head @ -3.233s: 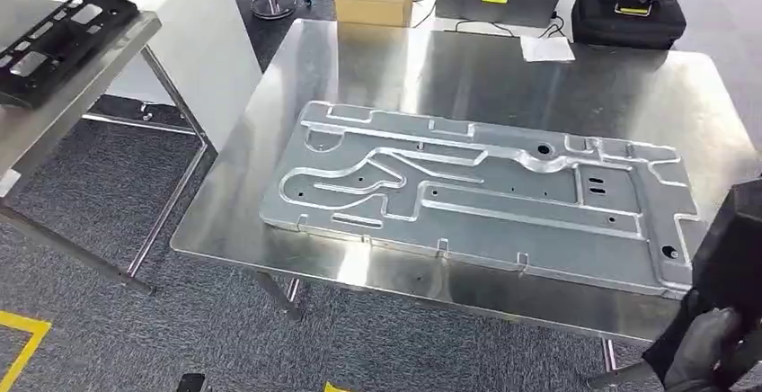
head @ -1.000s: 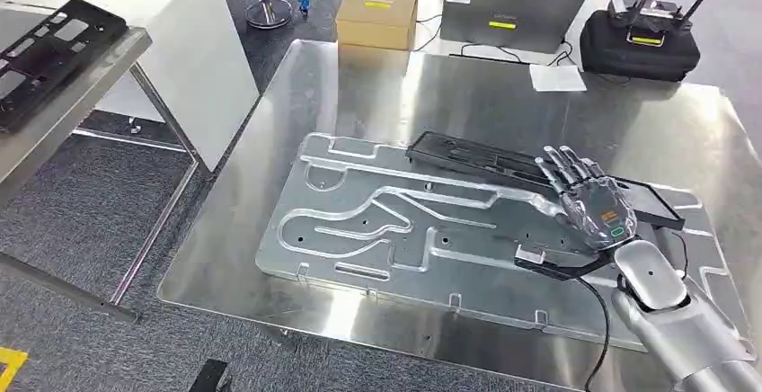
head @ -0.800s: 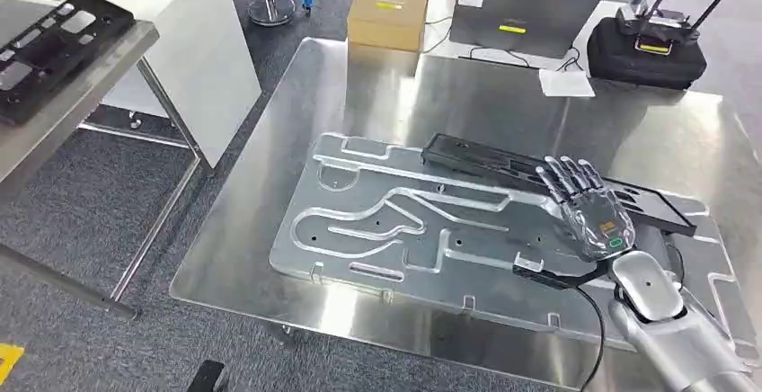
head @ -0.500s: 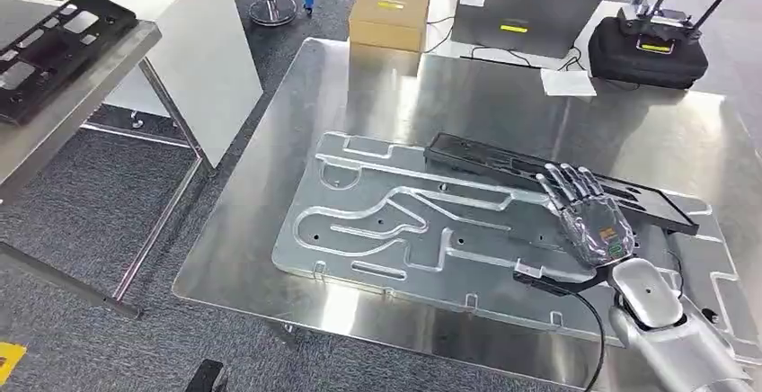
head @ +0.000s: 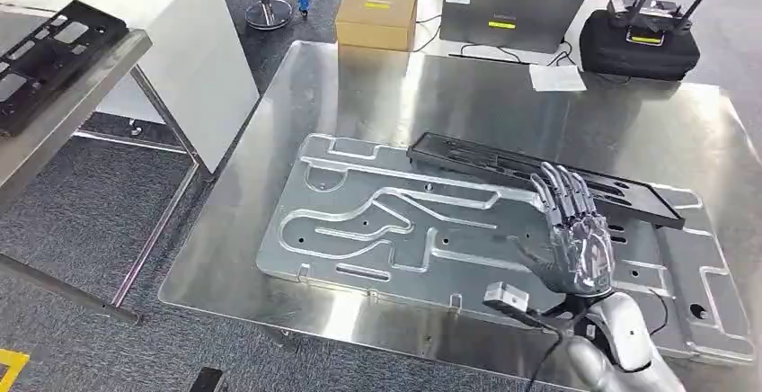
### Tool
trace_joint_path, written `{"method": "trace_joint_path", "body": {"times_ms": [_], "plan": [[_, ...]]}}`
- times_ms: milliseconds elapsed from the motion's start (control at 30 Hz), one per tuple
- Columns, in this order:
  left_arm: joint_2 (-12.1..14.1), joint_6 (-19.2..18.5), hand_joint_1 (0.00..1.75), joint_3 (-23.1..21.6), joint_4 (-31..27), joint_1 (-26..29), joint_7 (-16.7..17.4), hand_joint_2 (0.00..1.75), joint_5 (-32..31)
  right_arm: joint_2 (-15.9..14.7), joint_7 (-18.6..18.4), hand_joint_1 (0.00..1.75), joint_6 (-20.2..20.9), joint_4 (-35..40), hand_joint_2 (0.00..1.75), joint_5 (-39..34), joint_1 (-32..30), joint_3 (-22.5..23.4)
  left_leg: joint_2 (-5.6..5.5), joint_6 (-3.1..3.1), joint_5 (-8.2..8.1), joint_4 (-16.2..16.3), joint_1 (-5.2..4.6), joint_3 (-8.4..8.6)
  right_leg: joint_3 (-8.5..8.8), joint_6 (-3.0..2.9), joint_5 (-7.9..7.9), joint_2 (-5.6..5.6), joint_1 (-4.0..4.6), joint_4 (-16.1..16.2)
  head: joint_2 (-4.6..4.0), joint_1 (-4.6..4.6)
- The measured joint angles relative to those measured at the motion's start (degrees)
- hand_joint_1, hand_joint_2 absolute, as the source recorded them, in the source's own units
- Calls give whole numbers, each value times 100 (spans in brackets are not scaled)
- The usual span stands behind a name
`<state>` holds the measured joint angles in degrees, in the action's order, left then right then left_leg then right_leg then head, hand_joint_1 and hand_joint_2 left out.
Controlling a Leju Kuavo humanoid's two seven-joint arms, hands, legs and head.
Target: Take the parts from the cabinet and place them on the table.
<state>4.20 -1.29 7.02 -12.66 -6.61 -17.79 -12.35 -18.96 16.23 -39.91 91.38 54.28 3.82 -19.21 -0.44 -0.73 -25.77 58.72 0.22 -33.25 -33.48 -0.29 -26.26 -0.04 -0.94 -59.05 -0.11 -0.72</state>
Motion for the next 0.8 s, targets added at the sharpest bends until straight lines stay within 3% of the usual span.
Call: {"method": "trace_joint_path", "body": {"times_ms": [100,167,200,267,333,367,400,467,500,533,633,667,700,733,800], "plan": [[-2,26,0,129,2,86,-149,0,70,688,684,0,-24,1115,175,-600,-459,4,-14,42,40,1,-22,-16,-2,66,11,-7,3,2,0,7],[-4,50,0,184,2,155,-205,0,94,1016,1044,0,-24,1768,175,-736,-782,44,14,148,114,-102,37,-6,-9,135,-63,2,-7,-46,0,7],[-11,57,0,227,2,173,-233,0,102,1205,1263,0,-24,2167,175,-922,-1008,111,10,182,139,-123,27,-17,-48,146,-249,2,1,-178,0,17],[-11,81,0,295,2,225,-291,0,136,1490,1764,0,-26,2719,175,-1374,-1397,247,13,226,174,-119,25,-80,-341,153,-835,8,2,-962,0,22],[-11,94,0,369,2,279,-337,0,166,1737,2052,0,-26,3151,175,-1612,-1818,405,26,227,219,-106,15,-163,-562,167,-1160,7,3,-1657,0,22],[-11,101,0,417,2,304,-354,0,197,1864,2106,0,-26,3357,175,-1662,-2035,488,28,217,251,-94,15,-213,-500,164,-1111,6,2,-1659,0,20],[-11,101,0,446,2,323,-369,0,210,1995,2132,0,-26,3553,175,-1710,-2221,558,28,203,278,-77,16,-261,-293,158,-948,4,2,-1389,0,20],[-11,107,0,522,2,346,-395,0,225,2238,2257,0,-26,3857,175,-1979,-2525,678,27,162,329,-41,19,-360,351,129,-580,0,2,-423,0,22],[-11,120,0,551,2,349,-404,0,240,2356,2300,0,-26,3962,175,-2157,-2644,763,28,133,357,-8,19,-379,679,101,-598,-8,5,51,0,20],[-11,135,0,583,4,370,-419,0,258,2494,2303,0,-26,4055,175,-2425,-2769,887,24,90,393,-16,3,-382,682,84,-540,-2,57,71,0,7],[-4,146,0,693,4,390,-452,0,258,2729,1972,0,-26,4195,175,-3279,-3095,1224,24,-22,502,-68,10,-359,616,-17,-480,16,87,91,0,7],[6,149,0,723,7,410,-461,0,262,2766,1794,0,-17,4210,0,-3627,-3150,1319,16,-65,533,-75,6,-398,579,-76,-390,7,43,141,0,13],[11,149,0,745,9,409,-468,0,269,2793,1675,0,-4,4221,0,-3835,-3175,1397,21,-87,335,29,39,-437,509,-111,-319,-13,28,145,-2,7],[15,149,0,774,9,414,-472,0,273,2832,1572,0,7,4219,0,-4001,-3208,1460,23,-109,-24,259,39,-515,430,-162,-261,-5,26,145,0,-7],[50,151,0,841,9,391,-472,0,275,2891,1301,0,107,4184,0,-4445,-3259,1615,23,-158,-728,1078,45,-707,268,-173,-135,-7,32,138,0,-4]]}}
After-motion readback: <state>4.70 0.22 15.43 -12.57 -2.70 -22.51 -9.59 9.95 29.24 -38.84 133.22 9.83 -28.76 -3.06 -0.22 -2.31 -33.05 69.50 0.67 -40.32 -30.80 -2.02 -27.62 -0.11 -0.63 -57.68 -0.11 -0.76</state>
